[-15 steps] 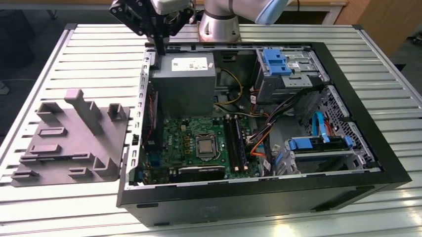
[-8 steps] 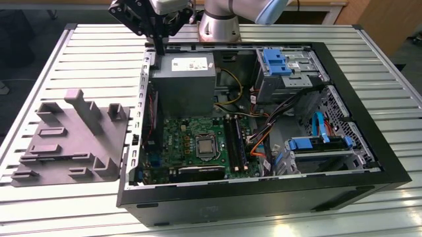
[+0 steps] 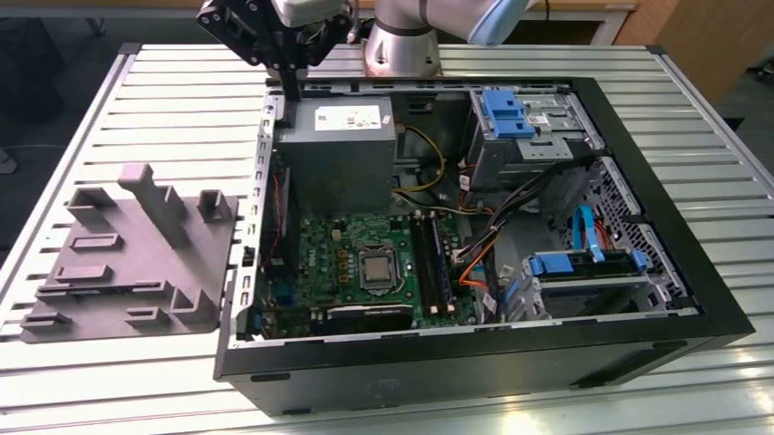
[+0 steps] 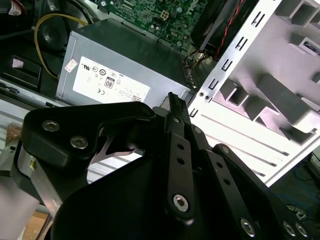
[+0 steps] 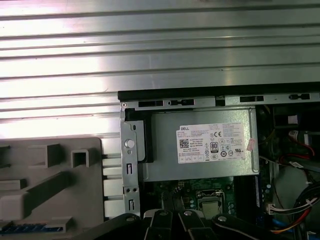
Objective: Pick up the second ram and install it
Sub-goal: 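Reach for the second ram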
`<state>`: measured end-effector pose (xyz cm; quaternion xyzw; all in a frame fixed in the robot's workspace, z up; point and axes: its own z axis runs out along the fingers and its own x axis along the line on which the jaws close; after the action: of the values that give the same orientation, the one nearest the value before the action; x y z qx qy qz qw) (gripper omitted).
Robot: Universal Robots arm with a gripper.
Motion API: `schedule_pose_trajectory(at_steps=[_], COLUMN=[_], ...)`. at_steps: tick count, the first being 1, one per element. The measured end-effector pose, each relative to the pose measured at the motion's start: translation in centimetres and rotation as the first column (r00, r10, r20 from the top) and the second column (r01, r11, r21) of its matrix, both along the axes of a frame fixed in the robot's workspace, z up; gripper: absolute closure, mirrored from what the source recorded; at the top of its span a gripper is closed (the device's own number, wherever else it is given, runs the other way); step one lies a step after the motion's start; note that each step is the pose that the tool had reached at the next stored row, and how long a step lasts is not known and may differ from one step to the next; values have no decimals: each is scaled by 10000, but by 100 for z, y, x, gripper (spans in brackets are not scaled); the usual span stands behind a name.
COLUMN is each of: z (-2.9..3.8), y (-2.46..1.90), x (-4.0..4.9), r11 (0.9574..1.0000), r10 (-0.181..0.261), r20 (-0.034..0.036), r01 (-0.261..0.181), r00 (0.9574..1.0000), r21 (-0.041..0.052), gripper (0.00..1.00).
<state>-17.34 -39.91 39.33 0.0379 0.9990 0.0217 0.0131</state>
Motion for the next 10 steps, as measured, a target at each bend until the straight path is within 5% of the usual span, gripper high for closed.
schedule_pose_trajectory(at_steps=[10], z=[0], y=[0], x=[-46], r11=[10000], r10=[0], r20=[0], r01=[0], r00=[10000], r21=[0], gripper=[89])
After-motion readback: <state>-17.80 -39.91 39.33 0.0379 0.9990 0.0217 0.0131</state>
